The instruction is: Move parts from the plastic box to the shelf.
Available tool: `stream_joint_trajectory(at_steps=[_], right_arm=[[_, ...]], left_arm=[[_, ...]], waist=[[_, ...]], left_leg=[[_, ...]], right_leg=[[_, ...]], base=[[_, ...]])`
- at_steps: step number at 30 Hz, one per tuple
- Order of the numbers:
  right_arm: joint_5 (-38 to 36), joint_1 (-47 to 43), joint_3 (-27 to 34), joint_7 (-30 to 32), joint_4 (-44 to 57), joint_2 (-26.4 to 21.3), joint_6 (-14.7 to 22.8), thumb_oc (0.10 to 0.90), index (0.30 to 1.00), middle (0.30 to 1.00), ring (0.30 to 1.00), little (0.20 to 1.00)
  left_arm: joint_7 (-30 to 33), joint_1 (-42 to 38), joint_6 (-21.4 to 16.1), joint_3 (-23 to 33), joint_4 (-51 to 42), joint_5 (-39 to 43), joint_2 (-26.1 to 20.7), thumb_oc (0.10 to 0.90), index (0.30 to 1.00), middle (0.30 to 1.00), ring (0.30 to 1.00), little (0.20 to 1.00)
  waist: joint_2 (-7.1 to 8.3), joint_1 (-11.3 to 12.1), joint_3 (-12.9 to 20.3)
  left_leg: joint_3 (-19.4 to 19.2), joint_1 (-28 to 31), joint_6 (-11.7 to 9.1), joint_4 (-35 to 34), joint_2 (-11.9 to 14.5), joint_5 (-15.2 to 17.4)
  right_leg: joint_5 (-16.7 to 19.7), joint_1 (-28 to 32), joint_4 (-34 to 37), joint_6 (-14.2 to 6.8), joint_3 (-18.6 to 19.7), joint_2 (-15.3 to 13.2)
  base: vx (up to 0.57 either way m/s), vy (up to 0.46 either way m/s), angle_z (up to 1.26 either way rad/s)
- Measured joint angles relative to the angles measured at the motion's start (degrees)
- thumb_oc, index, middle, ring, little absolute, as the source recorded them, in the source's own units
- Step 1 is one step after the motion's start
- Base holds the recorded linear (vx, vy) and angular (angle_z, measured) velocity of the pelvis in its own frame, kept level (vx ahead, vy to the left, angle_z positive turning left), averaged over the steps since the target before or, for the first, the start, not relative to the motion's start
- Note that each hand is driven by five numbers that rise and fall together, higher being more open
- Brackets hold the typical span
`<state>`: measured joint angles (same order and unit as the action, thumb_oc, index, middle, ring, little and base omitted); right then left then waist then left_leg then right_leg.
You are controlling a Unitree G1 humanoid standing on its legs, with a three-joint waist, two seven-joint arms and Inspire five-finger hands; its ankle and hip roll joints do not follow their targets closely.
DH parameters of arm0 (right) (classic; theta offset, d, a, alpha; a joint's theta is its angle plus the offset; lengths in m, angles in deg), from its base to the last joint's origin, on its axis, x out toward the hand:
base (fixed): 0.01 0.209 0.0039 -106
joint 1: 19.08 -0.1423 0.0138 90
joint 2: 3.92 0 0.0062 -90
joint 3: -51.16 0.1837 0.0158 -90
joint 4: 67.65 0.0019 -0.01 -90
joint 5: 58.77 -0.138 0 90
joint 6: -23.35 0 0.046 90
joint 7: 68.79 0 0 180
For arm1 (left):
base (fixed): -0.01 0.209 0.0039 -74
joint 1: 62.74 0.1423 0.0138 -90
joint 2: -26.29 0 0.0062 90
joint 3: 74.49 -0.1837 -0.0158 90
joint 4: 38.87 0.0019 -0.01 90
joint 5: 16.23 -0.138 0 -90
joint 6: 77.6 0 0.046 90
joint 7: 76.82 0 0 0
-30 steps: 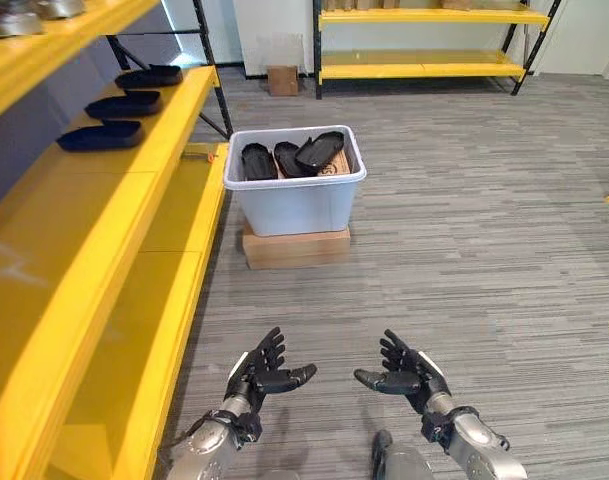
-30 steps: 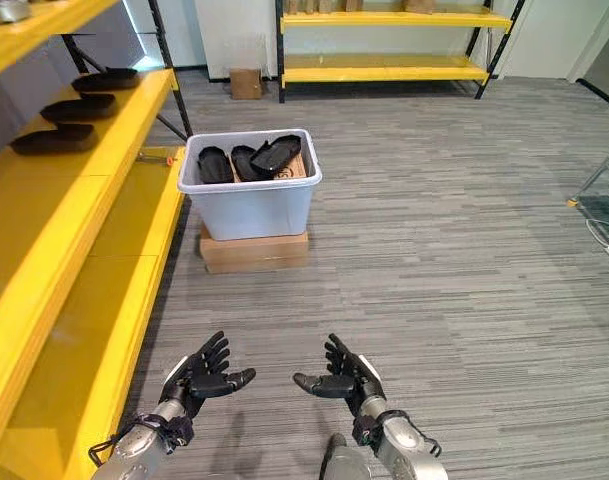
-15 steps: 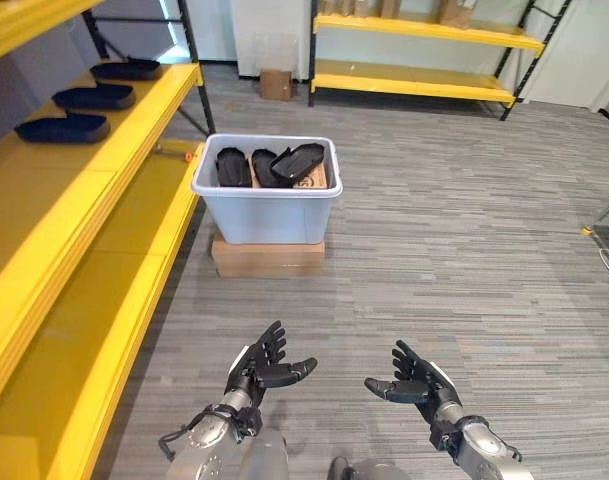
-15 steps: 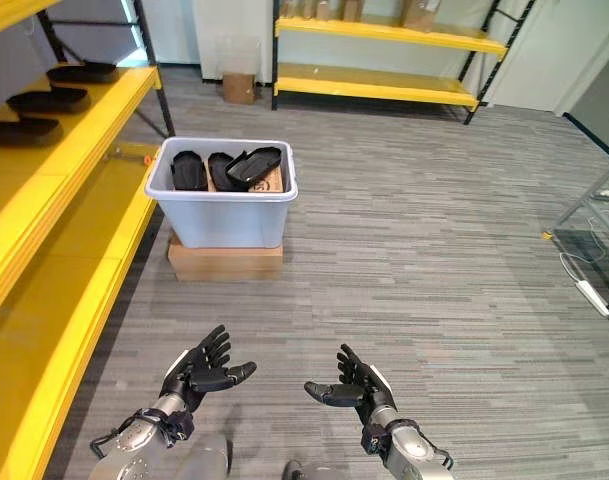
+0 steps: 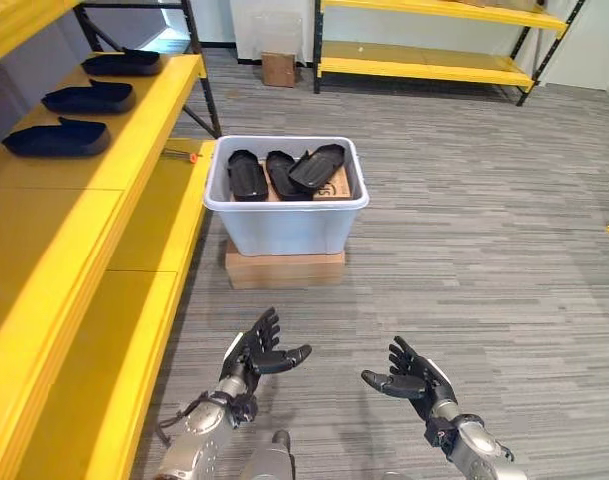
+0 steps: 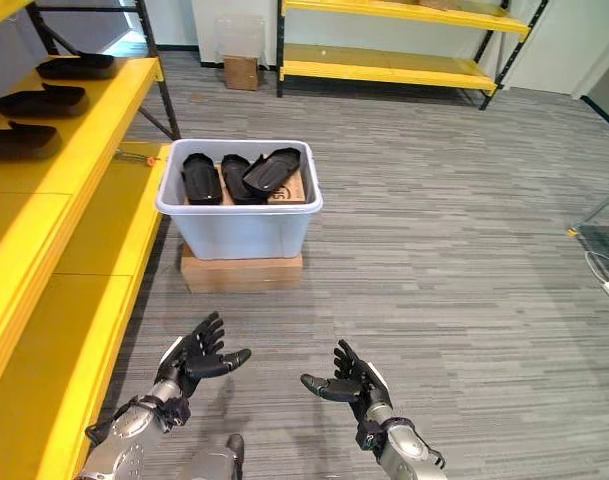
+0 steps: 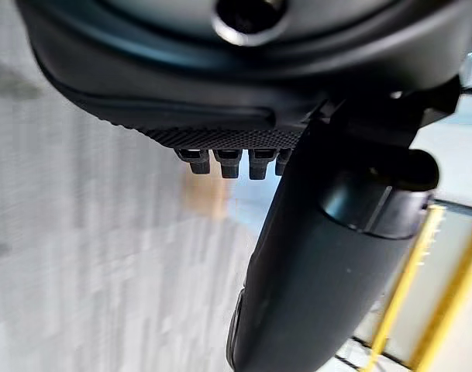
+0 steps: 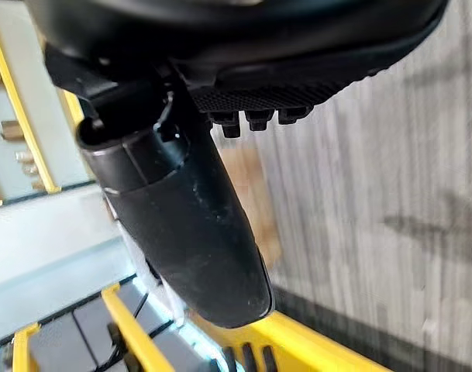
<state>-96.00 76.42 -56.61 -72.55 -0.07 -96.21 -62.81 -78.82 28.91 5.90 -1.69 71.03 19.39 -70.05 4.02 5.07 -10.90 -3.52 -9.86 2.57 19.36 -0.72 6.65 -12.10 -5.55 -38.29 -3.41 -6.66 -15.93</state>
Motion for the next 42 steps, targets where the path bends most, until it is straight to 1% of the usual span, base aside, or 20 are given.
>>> stream_joint_trajectory(at_steps=[4, 5, 6, 8, 11, 15, 18, 20, 23, 24, 27, 28, 30, 32, 33, 35, 37, 38, 39, 42], right_arm=[[0.03, 0.62, -0.85, -0.55, 0.30, 0.16, 0.01, 0.900, 1.000, 1.000, 1.000, 1.000], [0.04, 1.15, -1.28, -1.01, 0.43, 0.04, -0.22, 0.900, 1.000, 1.000, 1.000, 1.000], [0.04, 1.72, -1.50, -0.99, 0.84, -0.02, -0.31, 0.900, 1.000, 1.000, 1.000, 1.000], [-0.03, 2.25, -2.15, -0.94, 1.79, -0.73, -0.25, 0.900, 1.000, 1.000, 1.000, 1.000], [0.01, 2.27, -2.00, -0.92, 1.91, -1.00, -0.41, 0.900, 1.000, 1.000, 1.000, 1.000], [0.03, 2.05, -2.11, -0.96, 1.68, -2.15, -0.56, 0.900, 1.000, 1.000, 1.000, 1.000], [0.00, -0.47, -1.89, -1.27, 1.56, -3.09, -0.55, 0.900, 1.000, 1.000, 1.000, 1.000], [-0.01, -1.52, -1.56, -0.96, 1.39, -4.11, -0.43, 0.900, 1.000, 1.000, 1.000, 1.000], [0.00, -0.59, -1.43, -0.90, 1.26, -4.96, -0.31, 0.900, 1.000, 1.000, 1.000, 1.000], [-0.03, -1.19, -1.47, -0.89, -0.33, -5.28, 0.31, 0.900, 1.000, 1.000, 1.000, 1.000], [-0.05, 0.14, -1.78, -0.57, -0.28, -4.89, 0.10, 0.900, 1.000, 1.000, 1.000, 1.000], [-0.06, 0.44, -1.75, -0.18, -0.51, -4.71, 0.07, 0.900, 1.000, 1.000, 1.000, 1.000], [-0.05, 0.17, -1.68, 0.51, -0.80, -4.54, 0.08, 0.900, 1.000, 1.000, 1.000, 1.000], [-0.08, 0.04, -1.74, 0.58, -0.35, -4.48, 0.28, 0.900, 1.000, 1.000, 1.000, 1.000], [-0.06, 0.07, -1.75, 0.37, -0.42, -4.77, 0.71, 0.900, 1.000, 1.000, 1.000, 1.000], [-0.05, 0.05, -1.59, 0.48, -0.49, -4.67, 0.98, 0.900, 1.000, 1.000, 1.000, 1.000], [-0.02, 1.31, -1.28, 0.56, -0.57, -3.95, 0.93, 0.900, 1.000, 1.000, 1.000, 1.000], [-0.02, 1.75, -0.81, 0.50, -0.76, -4.18, 0.92, 0.900, 1.000, 1.000, 1.000, 1.000], [-0.02, 1.76, -0.30, 0.55, -1.25, -2.75, 0.91, 0.900, 1.000, 1.000, 1.000, 1.000], [-0.01, 2.25, -0.56, -0.61, -0.27, -0.12, 0.54, 0.900, 1.000, 1.000, 1.000, 1.000]], left_arm=[[0.24, 1.82, 0.16, -0.54, -0.01, -0.03, -0.55, 0.900, 1.000, 1.000, 1.000, 1.000], [0.23, 2.48, 0.36, -0.75, 0.08, -0.05, -1.46, 0.900, 1.000, 1.000, 1.000, 1.000], [0.12, 2.52, 0.29, -0.56, 0.06, -0.05, -1.87, 0.900, 1.000, 1.000, 1.000, 1.000], [0.00, 0.98, 0.03, -0.42, 1.06, -0.04, -1.93, 0.900, 1.000, 1.000, 1.000, 1.000], [-0.02, 1.91, 0.06, -0.08, 1.65, -0.05, -0.72, 0.900, 1.000, 1.000, 1.000, 1.000], [0.07, 3.93, 0.22, -0.11, 2.19, -0.11, 0.59, 0.900, 1.000, 1.000, 1.000, 1.000], [0.02, 3.86, 0.18, 0.02, 2.12, -0.06, 1.76, 0.900, 1.000, 1.000, 1.000, 1.000], [-0.07, 3.13, 0.23, -0.28, 2.14, -0.04, 2.19, 0.900, 1.000, 1.000, 1.000, 1.000], [-0.06, 3.10, -0.41, -0.22, 0.74, 0.04, 2.99, 0.900, 1.000, 1.000, 1.000, 1.000], [0.14, 2.35, -1.08, 0.63, 0.15, 0.15, 3.30, 0.900, 1.000, 1.000, 1.000, 1.000], [0.39, 1.90, -0.86, 0.90, 0.53, 0.15, 2.90, 0.900, 1.000, 1.000, 1.000, 1.000], [0.28, 2.42, -0.94, 0.90, 0.28, 0.15, 2.82, 0.900, 1.000, 1.000, 1.000, 1.000], [0.31, 2.83, -0.87, 0.78, 0.43, 0.14, 2.82, 0.900, 1.000, 1.000, 1.000, 1.000], [0.51, 4.76, -0.73, 0.71, 0.60, 0.14, 2.40, 0.900, 1.000, 1.000, 1.000, 1.000], [0.51, 5.07, -0.69, 0.70, 0.62, 0.14, 2.25, 0.900, 1.000, 1.000, 1.000, 1.000], [0.49, 5.07, -0.60, 0.81, 1.61, 0.05, 1.89, 0.900, 1.000, 1.000, 1.000, 1.000], [0.35, 4.63, -0.53, 0.67, 1.65, 0.02, 1.89, 0.900, 1.000, 1.000, 1.000, 1.000], [0.20, 4.91, -0.34, 0.51, 1.65, 0.00, 1.91, 0.900, 1.000, 1.000, 1.000, 1.000], [0.06, 4.49, -0.29, 0.64, 1.71, 0.01, 1.12, 0.900, 1.000, 1.000, 1.000, 1.000], [0.13, 2.76, -0.26, 1.62, 1.57, 0.04, -1.15, 0.900, 1.000, 1.000, 1.000, 1.000]], waist=[[-2.07, -0.89, 0.25], [-4.52, -2.14, -1.05], [-4.54, -2.24, -1.07], [-2.97, -3.75, -1.43], [-1.49, -4.63, -1.55], [-3.47, -4.69, -1.63], [-5.02, -4.79, -0.98], [-4.17, -4.92, -0.87], [-4.46, -4.63, 0.58], [-3.84, -3.54, 1.30], [-1.08, -2.04, 1.50], [-0.33, -1.69, 1.07], [0.72, -1.18, -0.95], [0.38, -0.08, -1.26], [-0.19, -0.32, -1.36], [-1.87, -0.56, -0.85], [-1.80, -0.75, -0.77], [-2.40, -0.96, -0.58], [-0.93, -1.57, -0.40], [0.59, -1.63, -0.02]], left_leg=[[-0.66, 2.04, 5.81, 1.76, -3.86, 3.83], [-0.22, 5.22, 6.46, -0.18, -3.34, 4.09], [-0.20, 6.23, 6.48, -1.15, -3.62, 4.01], [1.11, 7.02, 3.52, -1.19, -5.56, 5.18], [1.12, 8.08, 2.90, 0.30, -8.56, 7.14], [0.79, 14.86, 1.87, -1.59, -8.21, 8.75], [0.93, 17.76, -0.19, -2.98, -5.98, 9.24], [1.17, 16.29, -5.76, 3.98, -5.11, 5.87], [2.32, 13.49, -5.39, 11.59, -2.03, 6.13], [3.17, 7.47, -4.96, 22.35, 0.00, 1.77], [0.37, -1.93, -3.39, 37.03, 3.24, -12.85], [-1.65, -4.62, -3.31, 39.39, 5.32, -9.48], [-1.95, -8.03, -3.63, 32.76, 6.75, -2.42], [-0.14, -7.71, -4.40, 16.50, 6.81, -1.76], [0.71, -8.49, -4.61, 14.64, 7.63, -3.14], [5.78, -4.94, -7.76, -6.38, 11.32, -7.51], [6.66, -0.63, -7.45, -12.49, 13.79, -9.38], [6.54, 3.27, -6.76, -14.23, 13.45, -9.75], [5.26, 4.38, -9.02, -15.19, 11.09, -11.73], [1.46, 5.33, -4.36, -13.51, 3.80, -9.54]], right_leg=[[5.73, -8.07, -13.17, -0.49, 0.00, -3.76], [1.40, -11.06, -10.01, 0.18, -3.00, 0.08], [1.36, -13.08, -7.95, 0.09, -4.25, 1.49], [2.77, -16.58, 6.54, 0.38, -7.61, 2.39], [9.24, -19.15, 20.95, 0.64, -7.78, 0.22], [15.36, -15.22, 18.57, 3.94, -7.56, 2.59], [15.27, -11.46, 19.53, 6.20, -8.16, 6.67], [13.39, -8.02, 20.57, 8.44, -7.90, 7.16], [12.12, -4.47, 23.64, 7.60, -7.96, 9.30], [8.73, -5.49, 19.94, 11.00, -8.16, 12.45], [8.06, -3.17, 22.47, 10.14, -8.22, 12.32], [6.93, -1.84, 23.59, 10.69, -8.10, 12.72], [7.15, 1.83, 25.79, 9.78, -8.16, 12.72], [6.14, 3.20, 26.18, 8.63, -7.18, 12.70], [5.57, 3.34, 25.44, 8.35, -7.76, 12.84], [4.36, 5.17, 25.40, 5.76, -6.00, 13.91], [3.45, 6.96, 25.12, 3.70, -4.14, 13.06], [2.65, 8.15, 24.69, 1.66, -3.18, 11.93], [1.41, 7.87, 23.21, -0.32, -2.15, 8.98], [5.32, 10.10, 27.30, -1.00, -2.36, 1.79]], base=[[0.33, 0.295, 0.00], [0.42, -0.001, -0.04], [0.41, -0.070, 0.08], [0.38, -0.134, 0.54], [0.34, -0.149, 0.45], [0.32, -0.189, 0.28], [0.30, -0.222, -0.05], [0.21, -0.212, -0.01], [0.13, -0.298, 0.07], [0.06, -0.336, -0.24], [0.12, -0.214, -0.11], [0.10, -0.026, 0.18], [0.17, 0.050, 0.06], [0.27, 0.159, -0.35], [0.31, 0.198, -0.36], [0.23, 0.167, -0.33], [0.19, 0.233, -0.36], [0.11, 0.183, -0.44], [0.18, 0.253, -0.29], [0.19, 0.304, -0.22]])
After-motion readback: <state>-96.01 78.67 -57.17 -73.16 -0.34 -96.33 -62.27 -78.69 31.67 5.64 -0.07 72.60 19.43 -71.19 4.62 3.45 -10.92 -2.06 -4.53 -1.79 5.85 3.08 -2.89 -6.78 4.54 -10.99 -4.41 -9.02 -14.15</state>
